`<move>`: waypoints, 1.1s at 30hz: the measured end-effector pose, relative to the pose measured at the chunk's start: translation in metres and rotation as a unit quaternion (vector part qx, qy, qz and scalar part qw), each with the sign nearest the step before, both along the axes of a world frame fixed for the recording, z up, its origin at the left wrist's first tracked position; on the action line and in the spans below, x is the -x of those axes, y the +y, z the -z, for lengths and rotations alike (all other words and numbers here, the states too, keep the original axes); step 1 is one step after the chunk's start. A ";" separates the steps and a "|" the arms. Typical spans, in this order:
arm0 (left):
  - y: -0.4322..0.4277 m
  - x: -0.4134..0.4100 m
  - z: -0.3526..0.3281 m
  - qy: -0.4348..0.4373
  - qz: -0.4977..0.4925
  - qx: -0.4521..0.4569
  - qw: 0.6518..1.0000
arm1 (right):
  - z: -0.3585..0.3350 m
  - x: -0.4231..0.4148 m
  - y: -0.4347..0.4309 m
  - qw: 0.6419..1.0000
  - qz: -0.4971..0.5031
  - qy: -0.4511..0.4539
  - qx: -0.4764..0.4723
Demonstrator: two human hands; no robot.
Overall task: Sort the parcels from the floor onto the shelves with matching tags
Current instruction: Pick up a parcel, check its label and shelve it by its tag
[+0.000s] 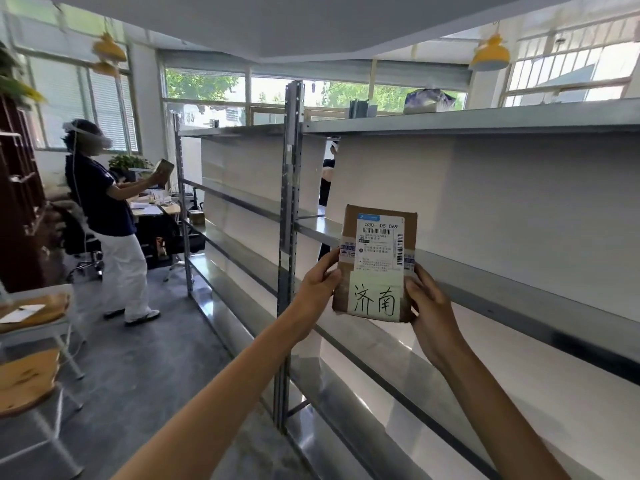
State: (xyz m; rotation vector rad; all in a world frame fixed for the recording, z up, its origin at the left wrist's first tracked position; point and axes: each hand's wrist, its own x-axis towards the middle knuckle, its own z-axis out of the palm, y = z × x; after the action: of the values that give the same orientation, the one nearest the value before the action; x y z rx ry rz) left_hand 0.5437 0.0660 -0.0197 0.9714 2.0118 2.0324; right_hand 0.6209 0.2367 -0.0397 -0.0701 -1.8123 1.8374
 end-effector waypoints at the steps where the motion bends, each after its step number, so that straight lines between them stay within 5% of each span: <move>1: -0.007 0.006 -0.001 0.005 0.001 0.006 1.000 | 0.000 0.006 -0.005 1.000 -0.003 0.002 0.009; 33: 0.044 0.212 -0.007 0.020 -0.060 -0.021 0.998 | -0.015 0.213 0.038 0.998 -0.031 0.024 -0.043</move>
State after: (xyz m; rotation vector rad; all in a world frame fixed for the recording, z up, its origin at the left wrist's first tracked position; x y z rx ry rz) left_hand 0.3321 0.1104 -0.0129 0.9258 2.1049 2.1395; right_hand 0.4076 0.2744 -0.0248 0.0621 -1.8768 1.7836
